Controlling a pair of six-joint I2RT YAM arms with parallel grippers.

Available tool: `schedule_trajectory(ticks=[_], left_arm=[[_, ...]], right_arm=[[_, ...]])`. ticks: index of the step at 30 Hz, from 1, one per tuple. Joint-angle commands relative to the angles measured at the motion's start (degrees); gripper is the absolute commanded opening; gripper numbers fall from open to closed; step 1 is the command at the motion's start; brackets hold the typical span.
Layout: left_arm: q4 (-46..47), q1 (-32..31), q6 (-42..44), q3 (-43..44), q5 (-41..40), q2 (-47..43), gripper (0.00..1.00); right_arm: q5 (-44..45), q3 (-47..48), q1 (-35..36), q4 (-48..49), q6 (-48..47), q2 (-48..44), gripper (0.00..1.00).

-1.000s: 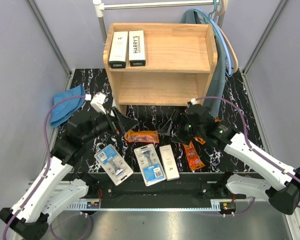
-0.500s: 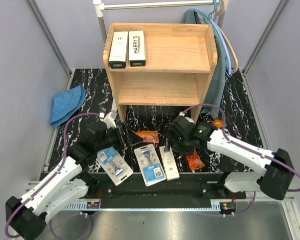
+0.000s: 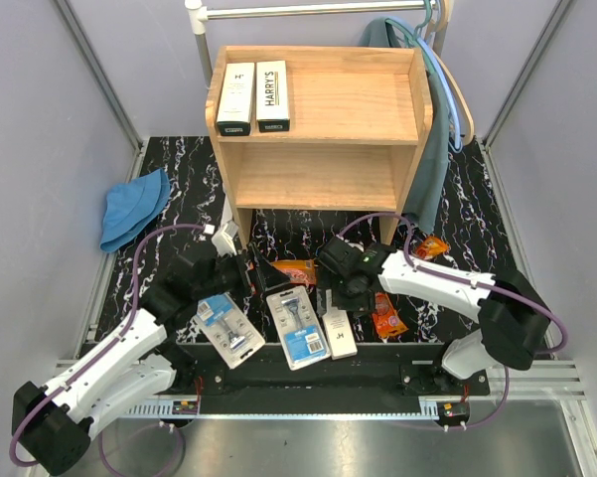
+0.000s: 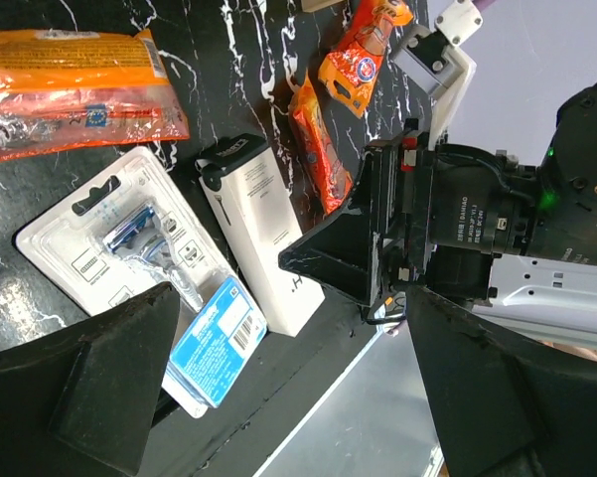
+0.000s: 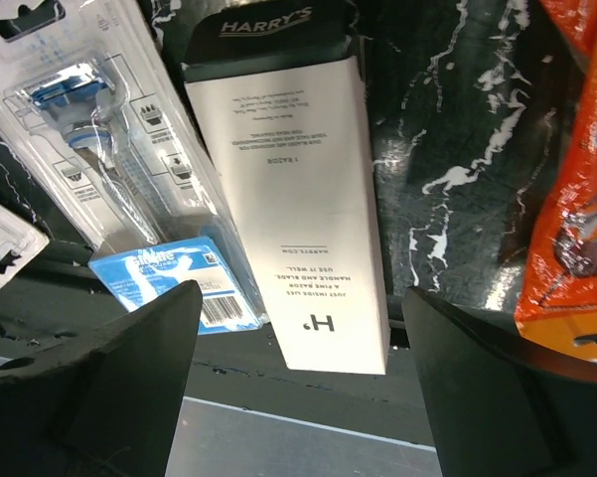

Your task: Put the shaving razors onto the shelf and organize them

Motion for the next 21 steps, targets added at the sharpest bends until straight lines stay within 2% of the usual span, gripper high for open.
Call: schedule_trajectory(ticks=[1, 11, 18, 21], left_arm=[[4.02, -0.32, -0.57, -0.33, 1.83, -0.26, 0.99], [4.11, -0.5, -0.57, 0.2, 1.92, -0.09, 0.99], [3.93, -0.58, -0.74, 0.46, 2.18, -0.7, 0.99], [3.76, -0.5, -0.83, 0.64, 2.19, -1.14, 0.99]], right_arm=[[-3.28, 0.84, 0.47, 2.93, -2.45, 2.56, 0.93], [-3.72, 1.1, 0.64, 1.97, -1.75, 7.75, 0.9], [-2.32, 2.42, 1.17, -0.05, -1.4, 10.47, 0.82], [-1.61, 3.82, 1.79, -1.28, -1.75, 12.23, 0.72]])
